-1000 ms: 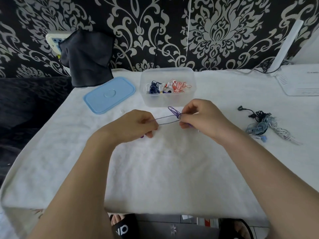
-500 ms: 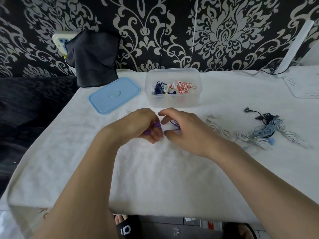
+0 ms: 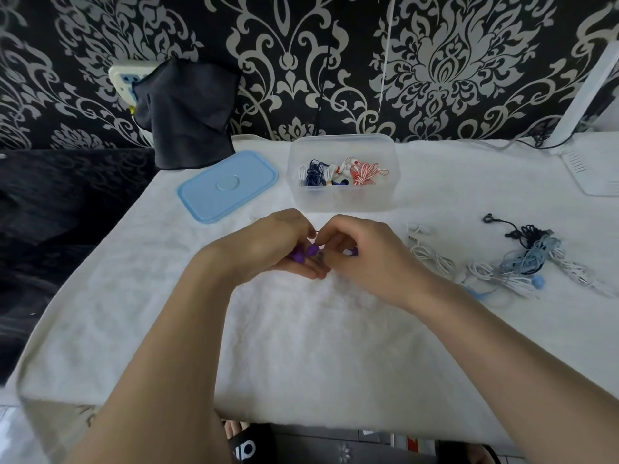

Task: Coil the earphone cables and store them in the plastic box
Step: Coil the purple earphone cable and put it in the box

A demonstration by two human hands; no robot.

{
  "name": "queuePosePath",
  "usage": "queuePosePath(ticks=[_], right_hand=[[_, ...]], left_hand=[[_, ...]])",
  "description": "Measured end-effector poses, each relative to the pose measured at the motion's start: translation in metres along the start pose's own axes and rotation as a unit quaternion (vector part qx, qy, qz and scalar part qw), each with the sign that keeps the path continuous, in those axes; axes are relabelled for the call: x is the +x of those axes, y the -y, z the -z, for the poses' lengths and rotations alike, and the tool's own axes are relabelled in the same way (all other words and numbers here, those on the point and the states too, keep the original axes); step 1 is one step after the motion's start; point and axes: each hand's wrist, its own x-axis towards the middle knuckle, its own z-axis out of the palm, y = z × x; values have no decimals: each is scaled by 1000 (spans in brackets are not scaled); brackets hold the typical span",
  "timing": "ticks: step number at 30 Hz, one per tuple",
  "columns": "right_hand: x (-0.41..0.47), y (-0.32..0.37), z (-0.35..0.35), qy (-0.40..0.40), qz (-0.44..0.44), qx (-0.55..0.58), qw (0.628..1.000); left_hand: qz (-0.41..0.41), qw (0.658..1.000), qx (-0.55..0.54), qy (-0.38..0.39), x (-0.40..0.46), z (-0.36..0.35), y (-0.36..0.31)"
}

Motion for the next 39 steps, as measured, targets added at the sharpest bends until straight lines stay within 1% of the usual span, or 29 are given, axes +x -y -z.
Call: queuePosePath(ticks=[2,5,11,14,15,16,17,18,19,21,23,25,26,29,34,39], right_hand=[[0,-1,1,23,-10,0,1000],[-1,-1,0,43,4,-23,999],[0,-2,3,-3,-13,3,1000],[2,-2,7,-27,-30,49,998],[3,-2,9,-35,-37,76,996],[4,0,11,-43,-44,103,993],[5,1,13,-48,-51,126,990],[5,3,15,-50,-58,146,986],[5,5,17,-51,-64,164,983],[5,9,21,-50,-75,199,976],[5,12,23,-50,-80,217,972],[4,13,22,-51,-86,212,972],[5,13,21,-52,-91,206,973],[5,11,16,-49,-99,184,977],[6,9,15,-51,-91,161,981],[5,11,13,-56,-98,153,982]], left_hand=[[6,1000,13,12,-1,-1,0],[14,999,35,27,-3,-3,0],[14,999,29,41,-5,-2,-1],[22,998,51,30,-4,3,-1],[15,996,82,13,-3,7,2],[-7,990,143,-15,-2,13,4],[-37,975,212,-49,-2,19,6],[-66,960,257,-85,-2,25,8],[-92,953,264,-121,-2,30,8],[-121,946,239,-182,-3,38,9],[-116,926,279,-226,1,44,13],[-83,910,343,-219,9,44,21],[-70,908,359,-207,13,43,24],[-69,911,360,-189,19,39,28],[-72,901,363,-226,16,43,31],[-42,906,371,-197,14,45,35]])
